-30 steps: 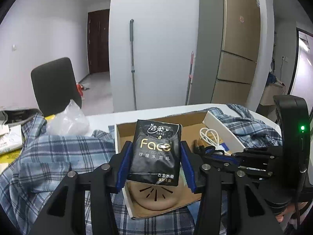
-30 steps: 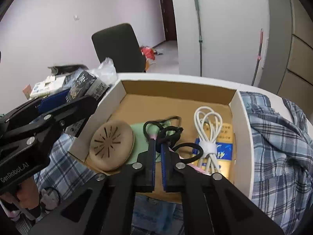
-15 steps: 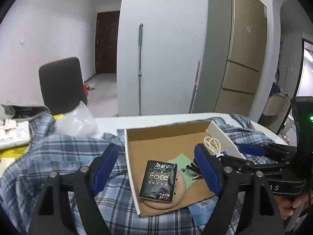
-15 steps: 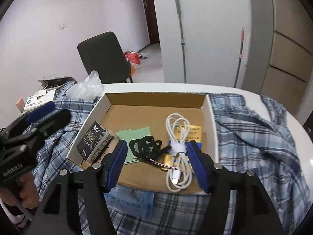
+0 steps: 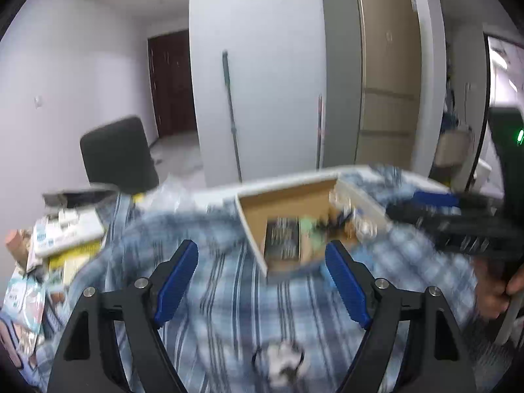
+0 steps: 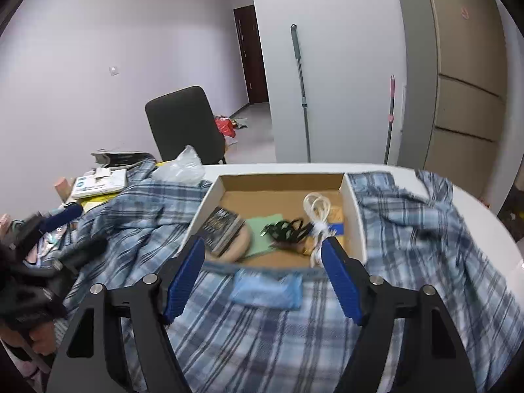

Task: Organize soft objects
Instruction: 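Lower the left gripper onto the white fabric item and grasp it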

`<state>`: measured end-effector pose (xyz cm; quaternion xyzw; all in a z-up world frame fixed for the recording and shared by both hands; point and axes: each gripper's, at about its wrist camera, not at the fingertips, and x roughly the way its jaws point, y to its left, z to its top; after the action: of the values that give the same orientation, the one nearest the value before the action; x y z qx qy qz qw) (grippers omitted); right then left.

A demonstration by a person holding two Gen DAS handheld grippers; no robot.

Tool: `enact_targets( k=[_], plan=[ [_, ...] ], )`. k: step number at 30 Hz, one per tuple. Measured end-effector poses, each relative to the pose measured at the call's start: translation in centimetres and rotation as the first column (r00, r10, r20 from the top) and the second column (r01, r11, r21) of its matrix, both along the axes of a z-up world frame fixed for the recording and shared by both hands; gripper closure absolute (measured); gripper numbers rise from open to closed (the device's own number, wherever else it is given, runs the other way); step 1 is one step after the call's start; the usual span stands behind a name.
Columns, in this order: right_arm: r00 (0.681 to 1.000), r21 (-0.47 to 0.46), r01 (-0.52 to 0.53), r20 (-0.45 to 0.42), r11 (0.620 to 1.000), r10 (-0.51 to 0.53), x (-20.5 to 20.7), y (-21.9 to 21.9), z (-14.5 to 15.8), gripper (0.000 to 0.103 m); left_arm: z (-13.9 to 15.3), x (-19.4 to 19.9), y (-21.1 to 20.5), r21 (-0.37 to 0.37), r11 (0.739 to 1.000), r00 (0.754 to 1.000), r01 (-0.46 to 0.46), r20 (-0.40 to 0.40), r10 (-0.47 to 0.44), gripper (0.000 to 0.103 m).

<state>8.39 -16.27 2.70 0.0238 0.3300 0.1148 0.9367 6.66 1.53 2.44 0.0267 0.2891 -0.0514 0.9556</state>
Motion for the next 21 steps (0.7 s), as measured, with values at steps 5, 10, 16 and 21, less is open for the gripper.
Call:
enact_targets(
  k=[5,10,16,21],
  plan=[
    [0.999,-0.003,-0.028,-0.033,1.0,0.028,-1.4,0.9,-1.1,0.03,-3.2,-1.1,0.5,0.001,0.996,0.989,0.088,-0.123,-0.087,0.024],
    [0.999,-0.047,-0.033,-0.02,0.998,0.032,-2.1,1.4,-2.2,0.03,-6.1,-0.6,1.7,-0.058,0.991,0.957,0.124,-0.256,-0.135,0.05],
    [0.999,-0.067,-0.037,-0.004,0.997,0.037,-2.2,1.7,-3.3,0.03,-7.6,-0.7,1.7,-0.079,0.977,0.915,0.199,-0.342,-0.214,0.052],
    [0.999,-0.064,-0.045,-0.021,0.997,0.044,-1.8,1.6,-4.2,0.03,-8.5,-0.8,0.5,-0.071,0.965,0.883,0.251,-0.392,-0.258,0.06]
  ],
)
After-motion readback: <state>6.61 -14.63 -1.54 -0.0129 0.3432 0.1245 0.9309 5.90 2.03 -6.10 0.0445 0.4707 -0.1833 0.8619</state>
